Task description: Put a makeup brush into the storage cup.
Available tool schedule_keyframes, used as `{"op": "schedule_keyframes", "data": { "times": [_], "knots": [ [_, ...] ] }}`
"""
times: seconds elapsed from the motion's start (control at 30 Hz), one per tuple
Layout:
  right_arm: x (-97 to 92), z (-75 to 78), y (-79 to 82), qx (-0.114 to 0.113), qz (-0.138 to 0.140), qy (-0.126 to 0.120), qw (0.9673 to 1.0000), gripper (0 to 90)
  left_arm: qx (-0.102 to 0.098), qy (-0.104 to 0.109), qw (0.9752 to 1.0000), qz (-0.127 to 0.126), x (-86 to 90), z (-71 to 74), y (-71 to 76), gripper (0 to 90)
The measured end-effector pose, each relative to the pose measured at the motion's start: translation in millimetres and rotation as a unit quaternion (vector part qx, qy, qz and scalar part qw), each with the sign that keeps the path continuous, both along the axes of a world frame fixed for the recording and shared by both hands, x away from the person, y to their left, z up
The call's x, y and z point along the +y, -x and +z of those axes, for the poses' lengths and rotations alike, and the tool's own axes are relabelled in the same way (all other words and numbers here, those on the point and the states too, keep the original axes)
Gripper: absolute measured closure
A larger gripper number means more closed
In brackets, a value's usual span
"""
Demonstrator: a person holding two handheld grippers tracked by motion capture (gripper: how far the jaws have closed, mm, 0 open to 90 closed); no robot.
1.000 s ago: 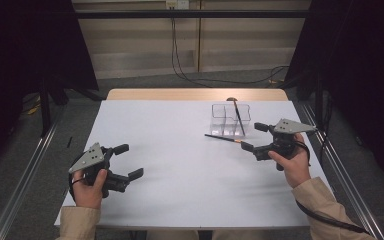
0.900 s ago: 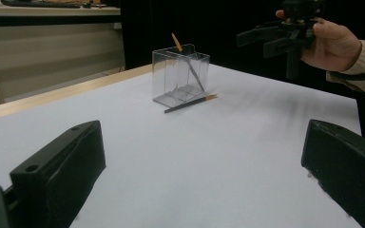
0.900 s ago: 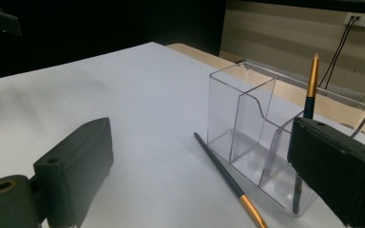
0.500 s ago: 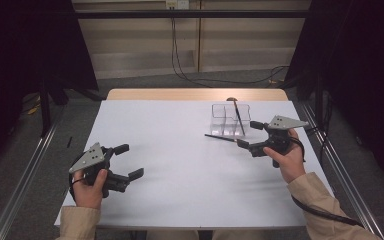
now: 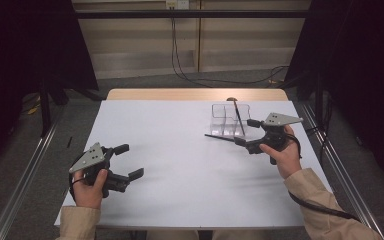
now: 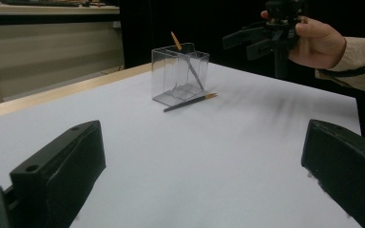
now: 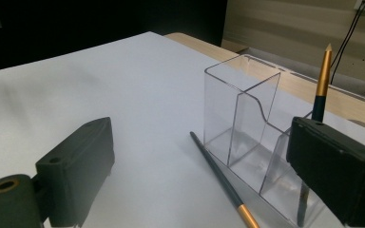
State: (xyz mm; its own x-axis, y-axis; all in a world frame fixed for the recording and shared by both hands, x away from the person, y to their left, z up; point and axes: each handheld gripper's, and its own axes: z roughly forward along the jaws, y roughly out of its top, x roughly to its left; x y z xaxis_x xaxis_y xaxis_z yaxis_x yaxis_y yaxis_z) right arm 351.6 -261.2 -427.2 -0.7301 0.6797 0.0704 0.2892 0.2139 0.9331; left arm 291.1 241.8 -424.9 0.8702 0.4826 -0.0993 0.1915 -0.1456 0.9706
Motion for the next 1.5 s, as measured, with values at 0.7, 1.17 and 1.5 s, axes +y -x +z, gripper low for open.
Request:
{"op": "schedule_keyframes", "data": {
  "times": [0.7,1.17,1.5],
  "knots": [
    [15.2,-3.5,-19.1,0.017,0.009,0.020,0.9996,10.4,0.000,0.001,1.0000,-0.001,-0.2,-0.9,-1.1,0.5],
    [25.4,-3.5,-30.4,0.042,0.022,0.059,0.9971,16.9,-0.001,-0.001,1.0000,-0.002,1.0,-0.3,-1.2,0.5],
    [24.9,-1.4,-35.3,0.080,0.023,0.072,0.9939,23.2,-0.001,-0.002,1.0000,-0.002,0.8,-0.4,-1.3,0.5]
  ]
}}
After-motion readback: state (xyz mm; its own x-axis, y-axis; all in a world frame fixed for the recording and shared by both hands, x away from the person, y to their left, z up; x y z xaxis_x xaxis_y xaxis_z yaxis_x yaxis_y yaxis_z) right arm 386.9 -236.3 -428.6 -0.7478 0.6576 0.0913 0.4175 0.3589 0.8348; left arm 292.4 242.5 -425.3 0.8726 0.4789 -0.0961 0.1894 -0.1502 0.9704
